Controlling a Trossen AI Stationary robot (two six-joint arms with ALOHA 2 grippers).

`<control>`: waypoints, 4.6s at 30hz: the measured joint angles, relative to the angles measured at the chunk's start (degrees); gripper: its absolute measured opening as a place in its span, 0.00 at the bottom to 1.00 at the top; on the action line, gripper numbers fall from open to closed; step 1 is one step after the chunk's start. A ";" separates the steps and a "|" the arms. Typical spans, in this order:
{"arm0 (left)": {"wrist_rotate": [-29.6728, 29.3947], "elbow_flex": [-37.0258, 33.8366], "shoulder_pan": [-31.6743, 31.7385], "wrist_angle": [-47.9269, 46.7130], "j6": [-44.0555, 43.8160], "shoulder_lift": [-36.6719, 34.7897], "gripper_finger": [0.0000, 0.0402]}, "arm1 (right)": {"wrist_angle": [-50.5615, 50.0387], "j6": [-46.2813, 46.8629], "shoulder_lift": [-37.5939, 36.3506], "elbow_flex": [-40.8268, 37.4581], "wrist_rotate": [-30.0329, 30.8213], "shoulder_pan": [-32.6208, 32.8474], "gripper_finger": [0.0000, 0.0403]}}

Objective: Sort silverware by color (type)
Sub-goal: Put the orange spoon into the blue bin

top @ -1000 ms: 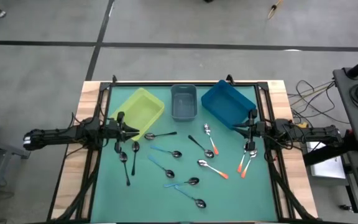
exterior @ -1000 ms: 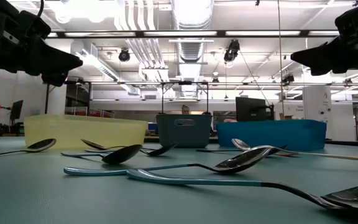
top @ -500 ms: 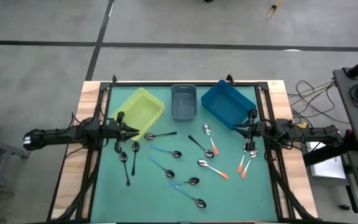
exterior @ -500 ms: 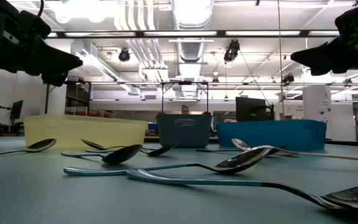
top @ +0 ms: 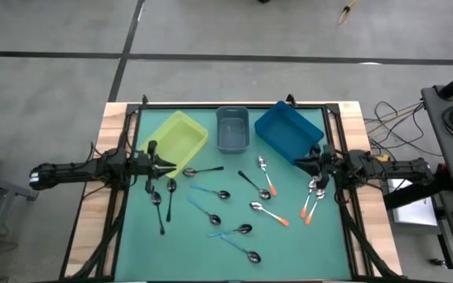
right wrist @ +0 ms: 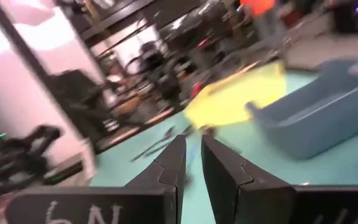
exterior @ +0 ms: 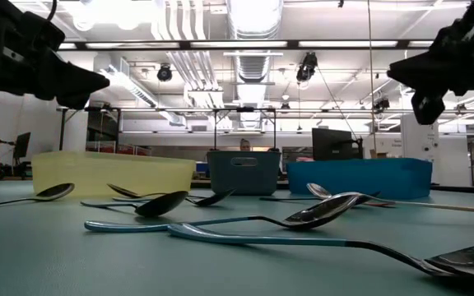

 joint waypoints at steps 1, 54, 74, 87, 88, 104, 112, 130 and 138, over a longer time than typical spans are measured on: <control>0.00 -0.02 0.00 0.00 0.78 -0.02 0.09 | -0.20 0.68 0.03 0.00 -1.95 0.38 0.11; -17.18 -0.02 0.01 45.03 -6.24 1.92 0.09 | -34.10 18.33 56.00 46.71 13.08 2.84 0.11; -17.47 0.00 0.00 44.18 -1.43 6.75 0.09 | -41.42 21.87 80.95 64.69 3.56 -0.27 0.11; -25.13 0.00 0.02 45.09 8.98 3.49 0.09 | -47.77 23.05 94.45 74.34 3.55 -2.47 0.11; -25.60 0.02 0.02 44.97 10.03 3.21 0.09 | -48.08 23.03 95.09 74.66 3.55 -2.85 0.11; -30.27 2.92 0.02 41.70 18.97 3.29 0.09 | -41.99 23.05 100.12 77.18 4.01 -5.76 0.11; -30.25 2.97 0.02 41.84 20.66 3.26 0.09 | -30.04 21.08 102.83 77.18 4.16 -5.91 0.11; -30.25 2.97 0.02 41.72 20.81 3.30 0.09 | -44.10 33.02 104.82 77.15 -8.47 -4.17 0.11; -30.25 2.97 0.02 41.71 21.03 3.35 0.09 | -60.53 35.36 104.85 77.07 -5.33 -3.96 0.11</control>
